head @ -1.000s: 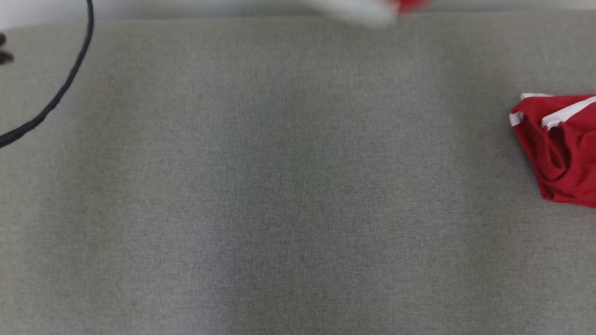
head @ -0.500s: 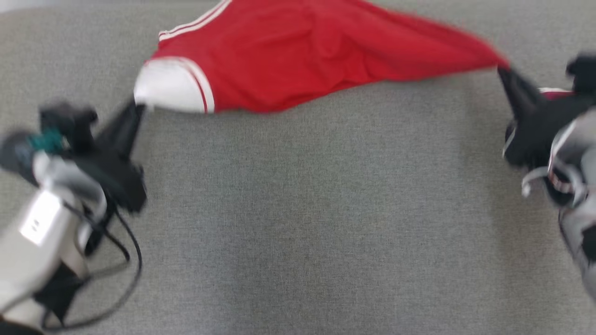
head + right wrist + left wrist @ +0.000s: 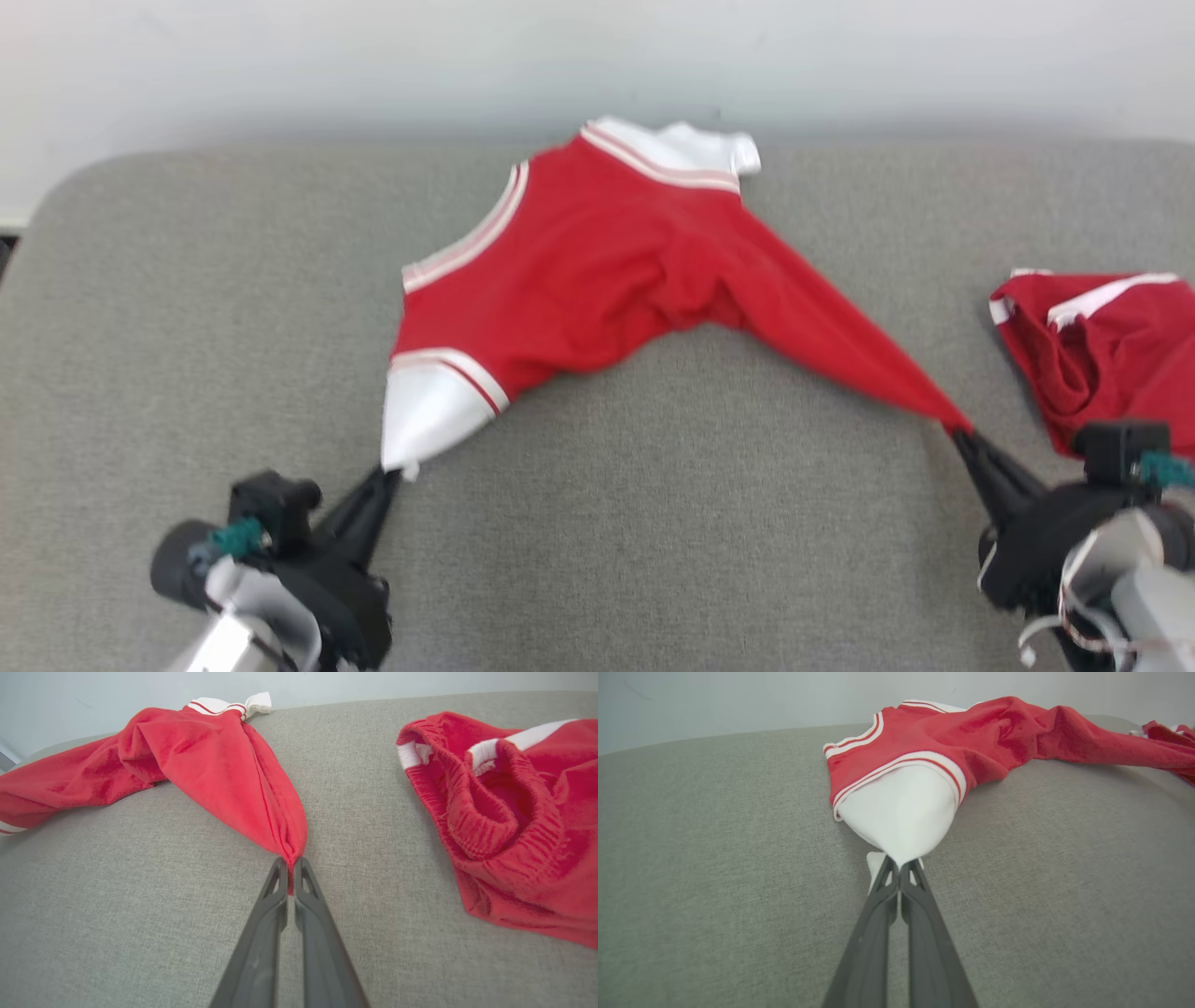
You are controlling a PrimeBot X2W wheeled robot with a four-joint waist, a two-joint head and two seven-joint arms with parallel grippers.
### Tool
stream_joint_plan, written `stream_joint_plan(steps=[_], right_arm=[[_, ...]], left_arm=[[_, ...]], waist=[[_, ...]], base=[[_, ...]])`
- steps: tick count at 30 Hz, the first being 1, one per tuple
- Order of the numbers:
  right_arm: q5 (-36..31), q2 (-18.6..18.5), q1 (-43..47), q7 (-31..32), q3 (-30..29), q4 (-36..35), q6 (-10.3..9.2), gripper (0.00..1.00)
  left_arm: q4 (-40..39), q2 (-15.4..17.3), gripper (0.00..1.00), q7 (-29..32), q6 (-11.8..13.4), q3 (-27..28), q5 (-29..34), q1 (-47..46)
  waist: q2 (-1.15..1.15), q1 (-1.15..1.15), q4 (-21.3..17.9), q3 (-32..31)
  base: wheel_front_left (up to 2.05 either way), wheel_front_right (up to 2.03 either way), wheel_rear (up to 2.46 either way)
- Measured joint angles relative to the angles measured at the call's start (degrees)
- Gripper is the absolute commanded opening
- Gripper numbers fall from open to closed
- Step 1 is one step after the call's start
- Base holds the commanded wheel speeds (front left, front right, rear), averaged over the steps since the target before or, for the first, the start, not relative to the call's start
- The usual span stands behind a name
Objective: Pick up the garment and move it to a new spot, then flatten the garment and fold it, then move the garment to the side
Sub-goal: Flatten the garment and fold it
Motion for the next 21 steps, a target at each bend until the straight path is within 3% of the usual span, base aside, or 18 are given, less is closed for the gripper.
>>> stream_joint_plan(steps=[7, 11, 15, 21], right_arm=[[1.04, 0.09, 9.63, -1.42, -0.88, -2.93, 0.0, 0.0], [2.07, -0.22, 15.27, -1.81, -1.85, -5.24, -0.18, 0.0], [2.81, -0.62, 21.67, -1.7, -2.37, -9.59, -1.66, 0.0], [3.04, -0.55, 22.85, -0.54, -1.78, -12.96, -3.09, 0.0]], left_arm=[[-3.93, 0.02, 0.0, 0.9, 1.53, -2.02, -0.26, 6.93], [-6.57, 1.81, 0.0, 2.64, 2.52, -2.34, -0.91, 10.82], [-11.62, 3.71, 0.0, 4.57, 3.41, -3.0, -2.45, 16.14], [-15.05, 4.57, 0.0, 5.67, 5.44, -2.1, -4.21, 17.97]], waist=[[0.0, 0.0, 0.9, -5.17], [-0.01, 0.0, 1.49, -8.0], [-0.01, 0.0, 2.28, -11.03], [-0.01, 0.01, 2.74, -12.14]], base=[[0.0, 0.0, 0.0], [0.0, 0.0, 0.0], [0.0, 0.0, 0.0], [0.0, 0.0, 0.0]])
